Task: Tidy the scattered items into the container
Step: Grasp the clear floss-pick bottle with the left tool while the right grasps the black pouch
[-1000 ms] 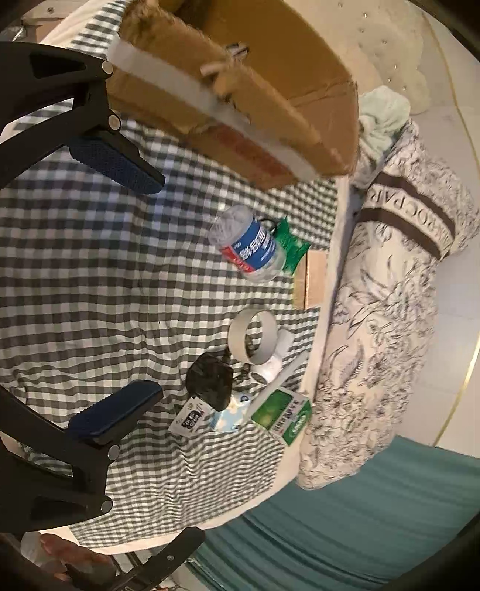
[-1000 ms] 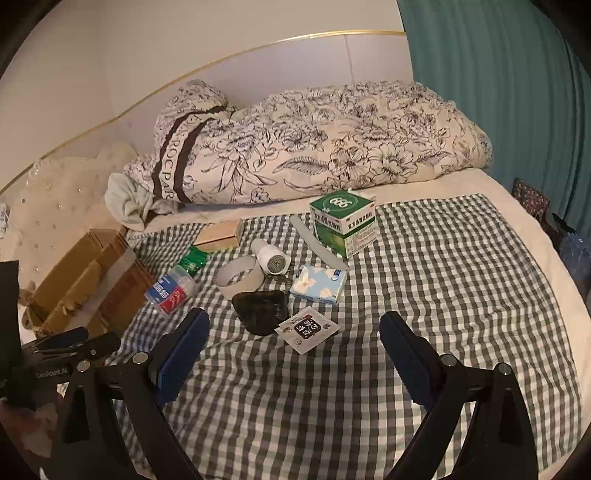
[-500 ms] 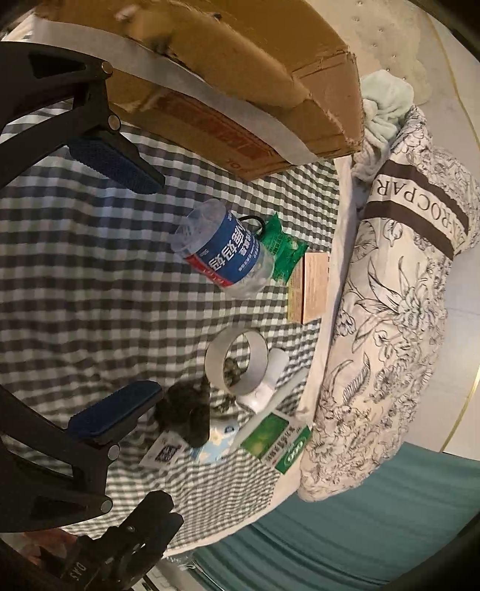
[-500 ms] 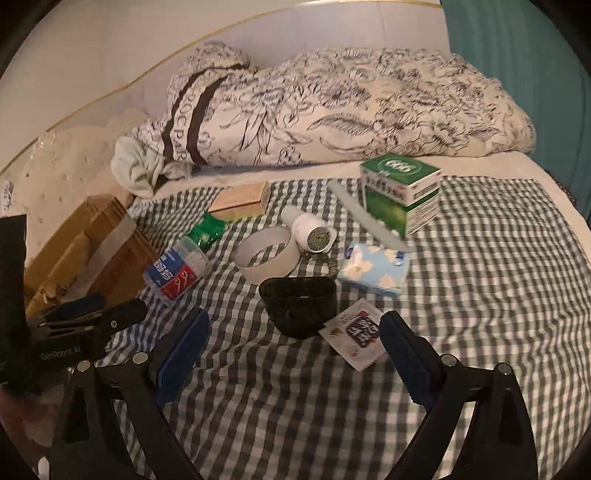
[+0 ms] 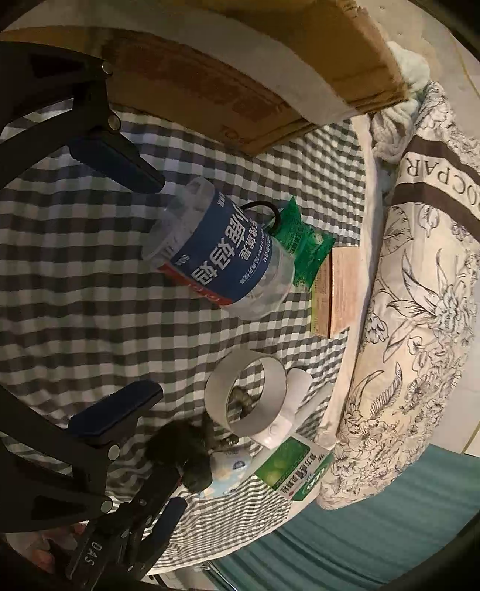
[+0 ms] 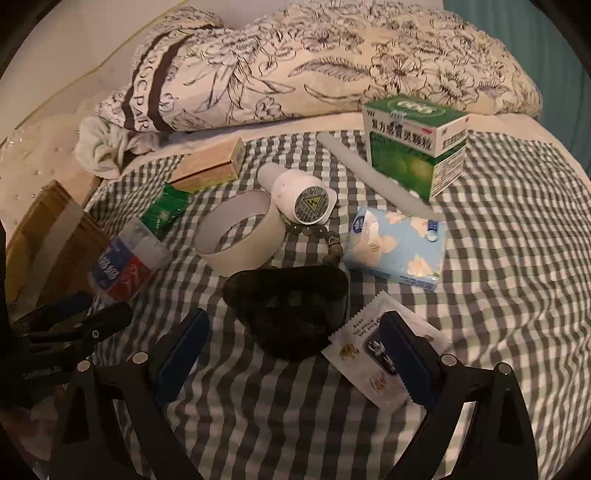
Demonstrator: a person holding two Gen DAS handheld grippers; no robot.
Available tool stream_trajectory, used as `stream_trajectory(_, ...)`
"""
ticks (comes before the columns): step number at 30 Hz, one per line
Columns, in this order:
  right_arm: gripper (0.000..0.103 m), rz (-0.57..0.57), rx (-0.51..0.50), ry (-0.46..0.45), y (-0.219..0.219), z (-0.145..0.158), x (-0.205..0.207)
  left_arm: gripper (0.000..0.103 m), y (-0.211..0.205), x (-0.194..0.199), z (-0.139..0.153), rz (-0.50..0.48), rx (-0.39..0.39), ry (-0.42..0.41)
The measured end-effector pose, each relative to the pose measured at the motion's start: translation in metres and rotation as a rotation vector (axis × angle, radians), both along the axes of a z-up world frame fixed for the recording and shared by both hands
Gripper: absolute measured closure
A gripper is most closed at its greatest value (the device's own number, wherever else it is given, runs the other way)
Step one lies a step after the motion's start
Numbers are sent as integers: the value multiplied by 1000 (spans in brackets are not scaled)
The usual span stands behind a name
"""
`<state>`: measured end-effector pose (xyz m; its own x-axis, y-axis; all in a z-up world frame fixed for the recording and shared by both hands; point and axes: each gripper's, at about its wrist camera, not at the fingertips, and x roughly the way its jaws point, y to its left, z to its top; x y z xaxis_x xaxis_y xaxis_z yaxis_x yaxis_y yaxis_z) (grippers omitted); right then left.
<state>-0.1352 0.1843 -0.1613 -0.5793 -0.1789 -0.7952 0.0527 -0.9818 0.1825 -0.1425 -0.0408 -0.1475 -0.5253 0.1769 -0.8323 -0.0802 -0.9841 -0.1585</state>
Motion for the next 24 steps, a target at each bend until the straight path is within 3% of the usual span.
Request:
stream_trajectory(15,9,-12,41,-32,-9,-27,-28,0,-12,-56,-33,-2,-35,-36)
stream_trajectory(24,9,-4,50,-37,-9,-30,-30,0,-9,-70,-35,-73,-57,-30)
